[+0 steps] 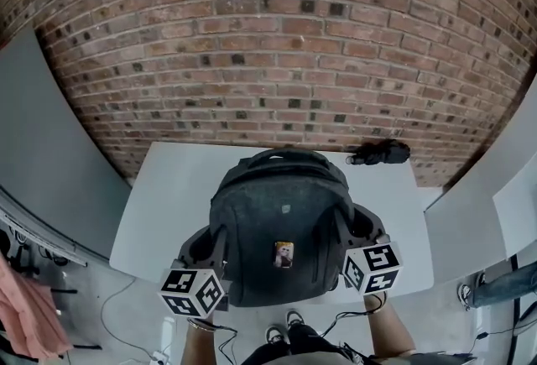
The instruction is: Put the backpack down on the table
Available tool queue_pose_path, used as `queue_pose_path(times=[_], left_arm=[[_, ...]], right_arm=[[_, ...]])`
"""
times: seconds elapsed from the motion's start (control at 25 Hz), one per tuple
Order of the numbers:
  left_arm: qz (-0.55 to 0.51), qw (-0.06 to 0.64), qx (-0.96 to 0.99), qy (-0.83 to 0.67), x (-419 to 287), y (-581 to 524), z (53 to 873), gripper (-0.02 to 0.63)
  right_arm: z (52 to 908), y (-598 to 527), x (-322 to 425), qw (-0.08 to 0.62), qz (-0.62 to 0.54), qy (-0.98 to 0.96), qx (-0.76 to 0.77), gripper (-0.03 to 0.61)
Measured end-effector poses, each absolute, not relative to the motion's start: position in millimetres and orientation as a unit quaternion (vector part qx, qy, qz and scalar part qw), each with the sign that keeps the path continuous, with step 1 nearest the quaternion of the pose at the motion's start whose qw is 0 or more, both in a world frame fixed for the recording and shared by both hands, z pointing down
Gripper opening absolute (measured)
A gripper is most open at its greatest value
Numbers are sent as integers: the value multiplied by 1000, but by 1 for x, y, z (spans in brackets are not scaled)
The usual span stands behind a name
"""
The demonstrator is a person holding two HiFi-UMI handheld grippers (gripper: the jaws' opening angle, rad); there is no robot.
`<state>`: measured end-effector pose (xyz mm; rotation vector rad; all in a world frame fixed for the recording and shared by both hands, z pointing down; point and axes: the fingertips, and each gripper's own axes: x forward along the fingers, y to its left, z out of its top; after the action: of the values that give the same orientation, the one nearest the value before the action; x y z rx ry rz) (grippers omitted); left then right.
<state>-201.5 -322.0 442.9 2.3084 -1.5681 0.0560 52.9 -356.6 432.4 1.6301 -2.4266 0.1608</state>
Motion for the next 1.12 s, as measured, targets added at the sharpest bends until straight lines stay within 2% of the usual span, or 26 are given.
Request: queue_pose_path(times=[1.12], left_arm=[[74, 191, 774, -599, -207, -428, 499, 71]], right_arm=[[500, -470, 47, 122, 118, -848, 502, 66]])
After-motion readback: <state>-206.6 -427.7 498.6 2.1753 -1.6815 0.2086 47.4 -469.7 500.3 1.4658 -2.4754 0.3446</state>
